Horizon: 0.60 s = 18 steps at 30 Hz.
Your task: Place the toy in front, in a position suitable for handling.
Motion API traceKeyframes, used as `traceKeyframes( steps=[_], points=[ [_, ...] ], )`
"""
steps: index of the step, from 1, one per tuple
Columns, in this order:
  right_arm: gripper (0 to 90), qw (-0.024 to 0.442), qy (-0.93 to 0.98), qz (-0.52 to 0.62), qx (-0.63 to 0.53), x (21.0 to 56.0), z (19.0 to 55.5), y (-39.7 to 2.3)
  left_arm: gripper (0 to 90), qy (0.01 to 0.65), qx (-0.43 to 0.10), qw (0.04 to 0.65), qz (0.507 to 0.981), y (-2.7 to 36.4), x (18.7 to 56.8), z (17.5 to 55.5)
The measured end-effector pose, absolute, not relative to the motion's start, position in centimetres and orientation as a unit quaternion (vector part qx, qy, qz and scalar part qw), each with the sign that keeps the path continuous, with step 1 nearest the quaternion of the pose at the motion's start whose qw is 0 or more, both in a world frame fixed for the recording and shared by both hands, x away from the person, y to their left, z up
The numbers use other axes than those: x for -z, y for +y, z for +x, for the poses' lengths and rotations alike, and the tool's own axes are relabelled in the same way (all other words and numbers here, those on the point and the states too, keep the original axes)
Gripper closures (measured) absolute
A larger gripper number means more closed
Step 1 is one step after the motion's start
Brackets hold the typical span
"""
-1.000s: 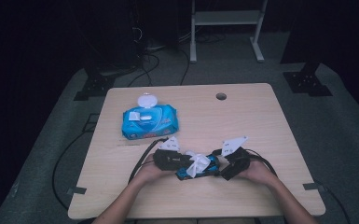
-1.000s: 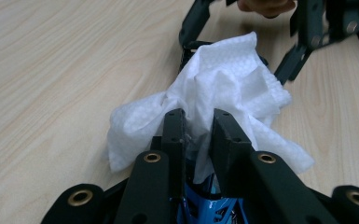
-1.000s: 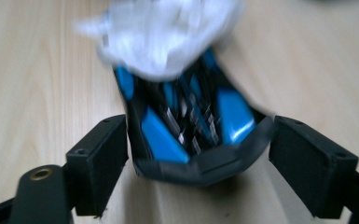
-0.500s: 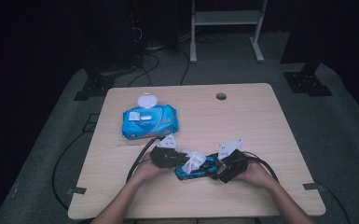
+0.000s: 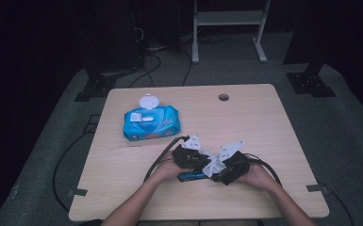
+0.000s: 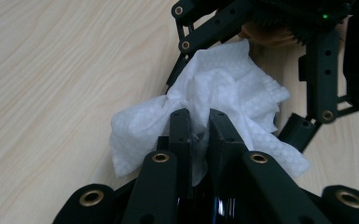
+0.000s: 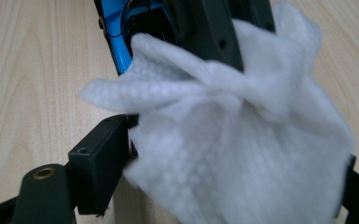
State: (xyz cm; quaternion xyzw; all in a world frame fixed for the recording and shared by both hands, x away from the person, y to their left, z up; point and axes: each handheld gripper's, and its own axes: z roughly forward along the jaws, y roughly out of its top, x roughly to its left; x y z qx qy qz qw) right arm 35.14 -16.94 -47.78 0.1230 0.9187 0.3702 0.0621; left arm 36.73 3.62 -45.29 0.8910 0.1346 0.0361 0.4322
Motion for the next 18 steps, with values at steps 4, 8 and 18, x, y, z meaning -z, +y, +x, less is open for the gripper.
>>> traceKeyframes(
  steps=[4,8,18],
  points=[
    [20.1,0.063,0.918,0.124,-0.371,47.8,35.2,-17.2,81.2,0.138,-0.022,0.444,0.885,4.1,45.2,36.5],
    [20.5,0.057,0.916,0.126,-0.376,48.0,35.2,-17.3,80.8,0.127,-0.020,0.444,0.887,4.8,45.0,35.4],
    [20.1,0.052,0.913,0.132,-0.382,48.1,35.2,-17.0,80.9,0.116,-0.015,0.452,0.884,4.2,45.2,35.4]
  ],
)
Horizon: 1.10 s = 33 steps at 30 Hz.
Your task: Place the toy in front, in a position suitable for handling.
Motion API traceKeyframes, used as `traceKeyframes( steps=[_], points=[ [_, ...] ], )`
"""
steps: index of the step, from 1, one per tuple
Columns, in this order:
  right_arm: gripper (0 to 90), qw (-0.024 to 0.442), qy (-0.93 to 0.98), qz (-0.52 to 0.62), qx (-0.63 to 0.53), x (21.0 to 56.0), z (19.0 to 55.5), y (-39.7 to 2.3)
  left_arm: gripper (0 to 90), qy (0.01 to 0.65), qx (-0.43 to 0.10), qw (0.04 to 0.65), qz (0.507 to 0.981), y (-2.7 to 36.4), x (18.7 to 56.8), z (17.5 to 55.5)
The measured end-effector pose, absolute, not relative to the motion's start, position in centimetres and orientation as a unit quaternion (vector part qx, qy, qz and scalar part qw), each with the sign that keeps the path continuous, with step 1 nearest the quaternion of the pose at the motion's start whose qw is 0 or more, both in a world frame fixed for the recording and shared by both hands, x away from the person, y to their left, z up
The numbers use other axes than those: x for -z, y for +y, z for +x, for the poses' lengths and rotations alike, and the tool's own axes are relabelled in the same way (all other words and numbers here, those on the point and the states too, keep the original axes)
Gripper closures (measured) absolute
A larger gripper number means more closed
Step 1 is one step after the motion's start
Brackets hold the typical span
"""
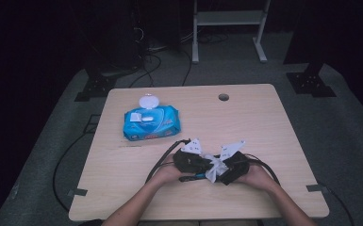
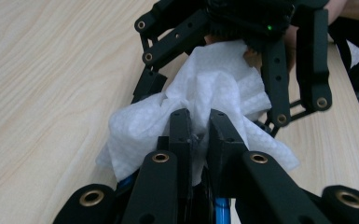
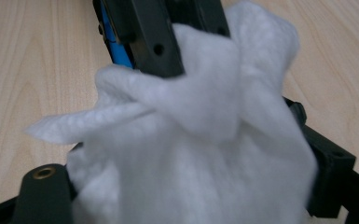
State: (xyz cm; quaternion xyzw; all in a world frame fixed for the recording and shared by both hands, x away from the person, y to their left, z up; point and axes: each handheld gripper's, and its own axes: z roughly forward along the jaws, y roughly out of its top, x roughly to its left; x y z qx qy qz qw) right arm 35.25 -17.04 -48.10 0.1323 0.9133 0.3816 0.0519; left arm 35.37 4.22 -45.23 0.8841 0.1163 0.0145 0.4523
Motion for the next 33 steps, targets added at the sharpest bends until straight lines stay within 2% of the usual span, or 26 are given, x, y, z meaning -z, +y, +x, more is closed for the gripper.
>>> traceKeyframes(
  steps=[13,18,21,24,29,30,33],
  points=[
    [20.1,0.055,0.913,0.132,-0.381,48.1,35.2,-16.9,81.2,0.153,-0.039,0.429,0.889,11.9,46.1,34.3],
    [20.1,0.056,0.914,0.131,-0.380,48.1,35.2,-16.9,81.1,0.144,-0.032,0.441,0.885,11.9,45.8,34.4],
    [20.1,0.057,0.914,0.131,-0.379,48.1,35.2,-16.8,74.4,0.103,0.017,0.476,0.873,12.2,44.5,34.0],
    [20.1,0.056,0.914,0.131,-0.379,48.1,35.2,-16.9,65.7,0.066,0.039,0.492,0.867,12.8,42.9,33.7],
    [20.1,0.057,0.915,0.130,-0.378,48.0,35.2,-16.8,53.9,0.098,-0.040,0.504,0.858,13.6,41.7,35.1],
    [20.1,0.057,0.915,0.131,-0.377,48.0,35.2,-16.8,51.0,0.111,-0.055,0.494,0.861,13.6,42.0,35.7],
    [20.1,0.056,0.915,0.131,-0.378,48.0,35.2,-16.8,49.8,0.170,-0.078,0.431,0.883,13.3,43.8,37.6]
  ],
)
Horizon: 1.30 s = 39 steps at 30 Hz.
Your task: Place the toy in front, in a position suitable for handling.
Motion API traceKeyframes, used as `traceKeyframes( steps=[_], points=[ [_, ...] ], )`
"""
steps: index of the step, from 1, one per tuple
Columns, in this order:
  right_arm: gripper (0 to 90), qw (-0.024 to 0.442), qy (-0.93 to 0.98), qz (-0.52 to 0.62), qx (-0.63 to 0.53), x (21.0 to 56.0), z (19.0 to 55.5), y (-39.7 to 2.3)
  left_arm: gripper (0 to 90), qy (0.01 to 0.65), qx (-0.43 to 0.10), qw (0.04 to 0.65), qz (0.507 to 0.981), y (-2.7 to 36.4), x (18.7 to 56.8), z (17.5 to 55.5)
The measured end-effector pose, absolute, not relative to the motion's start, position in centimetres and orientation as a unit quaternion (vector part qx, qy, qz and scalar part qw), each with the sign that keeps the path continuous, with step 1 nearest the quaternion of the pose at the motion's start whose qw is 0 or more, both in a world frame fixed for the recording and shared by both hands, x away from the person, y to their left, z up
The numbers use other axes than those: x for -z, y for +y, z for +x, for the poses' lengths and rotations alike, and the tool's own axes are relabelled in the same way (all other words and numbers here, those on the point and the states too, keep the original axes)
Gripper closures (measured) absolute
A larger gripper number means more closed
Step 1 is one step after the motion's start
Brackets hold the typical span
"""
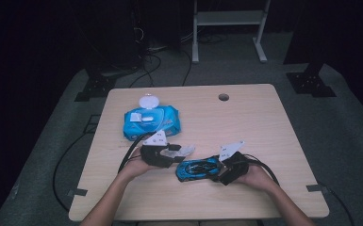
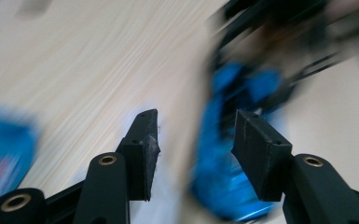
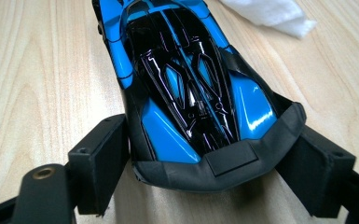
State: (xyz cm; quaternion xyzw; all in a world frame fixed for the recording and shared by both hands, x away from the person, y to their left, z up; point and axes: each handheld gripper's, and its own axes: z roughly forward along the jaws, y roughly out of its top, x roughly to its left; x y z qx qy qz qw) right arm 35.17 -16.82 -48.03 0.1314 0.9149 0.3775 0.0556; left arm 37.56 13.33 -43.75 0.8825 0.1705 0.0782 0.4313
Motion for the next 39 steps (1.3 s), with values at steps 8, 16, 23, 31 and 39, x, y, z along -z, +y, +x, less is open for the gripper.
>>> traceKeyframes(
  steps=[8,16,23,31,39],
  points=[
    [20.1,0.054,0.914,0.130,-0.381,48.1,35.2,-16.8,50.3,0.234,-0.073,0.374,0.894,12.9,46.8,40.0],
    [20.1,0.056,0.914,0.130,-0.379,48.1,35.2,-16.6,79.9,0.215,-0.085,0.402,0.886,12.8,46.0,39.5],
    [20.1,0.055,0.914,0.129,-0.381,48.1,35.3,-16.7,80.7,0.097,-0.011,0.404,0.910,11.1,44.9,35.7],
    [19.9,0.058,0.914,0.134,-0.379,48.1,35.3,-16.8,80.5,0.080,-0.014,0.411,0.908,8.2,44.3,35.5],
    [19.8,0.057,0.912,0.146,-0.380,48.1,35.5,-17.8,80.4,0.069,-0.016,0.402,0.913,7.1,44.1,35.7]
  ],
)
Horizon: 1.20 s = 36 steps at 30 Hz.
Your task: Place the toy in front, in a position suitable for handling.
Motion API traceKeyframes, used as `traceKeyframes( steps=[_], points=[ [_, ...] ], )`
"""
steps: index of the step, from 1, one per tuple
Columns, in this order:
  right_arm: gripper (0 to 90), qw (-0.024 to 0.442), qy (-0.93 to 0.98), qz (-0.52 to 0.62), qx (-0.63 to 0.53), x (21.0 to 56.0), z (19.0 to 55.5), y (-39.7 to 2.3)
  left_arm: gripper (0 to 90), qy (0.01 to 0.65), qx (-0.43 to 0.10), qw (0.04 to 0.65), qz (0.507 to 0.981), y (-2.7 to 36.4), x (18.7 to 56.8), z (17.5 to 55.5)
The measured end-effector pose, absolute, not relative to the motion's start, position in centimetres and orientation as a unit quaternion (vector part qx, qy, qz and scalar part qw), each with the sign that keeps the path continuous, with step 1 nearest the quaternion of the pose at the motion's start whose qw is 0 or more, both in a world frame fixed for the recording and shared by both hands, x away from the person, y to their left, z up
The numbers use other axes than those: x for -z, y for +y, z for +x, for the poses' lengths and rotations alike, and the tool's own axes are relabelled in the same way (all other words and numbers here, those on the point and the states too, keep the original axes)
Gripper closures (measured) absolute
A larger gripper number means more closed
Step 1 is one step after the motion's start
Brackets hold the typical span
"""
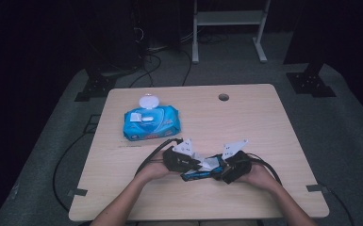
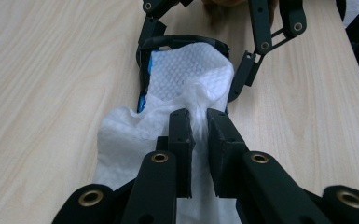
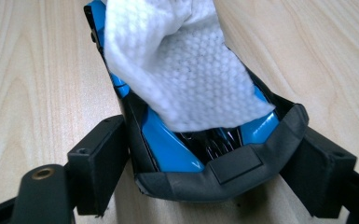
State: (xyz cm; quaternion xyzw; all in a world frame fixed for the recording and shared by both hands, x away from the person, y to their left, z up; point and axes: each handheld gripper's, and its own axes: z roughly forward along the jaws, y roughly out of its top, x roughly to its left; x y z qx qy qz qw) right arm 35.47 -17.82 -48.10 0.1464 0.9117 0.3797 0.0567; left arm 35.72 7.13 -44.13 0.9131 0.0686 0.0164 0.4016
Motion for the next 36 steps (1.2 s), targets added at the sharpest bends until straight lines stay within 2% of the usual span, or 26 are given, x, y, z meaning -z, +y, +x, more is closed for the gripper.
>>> traceKeyframes(
  steps=[5,10,24,27,31,36],
  points=[
    [19.7,0.052,0.912,0.139,-0.381,48.0,35.6,-17.8,80.3,0.077,-0.010,0.405,0.911,8.3,44.5,35.5],
    [15.6,0.071,0.918,0.117,-0.371,47.7,35.7,-17.0,80.3,0.080,-0.009,0.409,0.909,8.6,44.6,35.5],
    [18.5,0.067,0.919,0.117,-0.369,47.8,35.6,-17.2,79.9,0.102,-0.006,0.394,0.913,12.2,45.4,34.2],
    [18.5,0.065,0.919,0.117,-0.371,47.8,35.6,-17.1,79.9,0.094,-0.004,0.411,0.907,11.3,45.0,34.2],
    [18.5,0.063,0.918,0.119,-0.374,47.9,35.5,-16.7,79.9,0.064,-0.012,0.395,0.916,7.9,44.2,34.6],
    [18.0,0.063,0.917,0.130,-0.371,47.9,35.7,-17.1,80.1,0.057,-0.011,0.383,0.922,6.1,43.8,35.2]
  ],
)
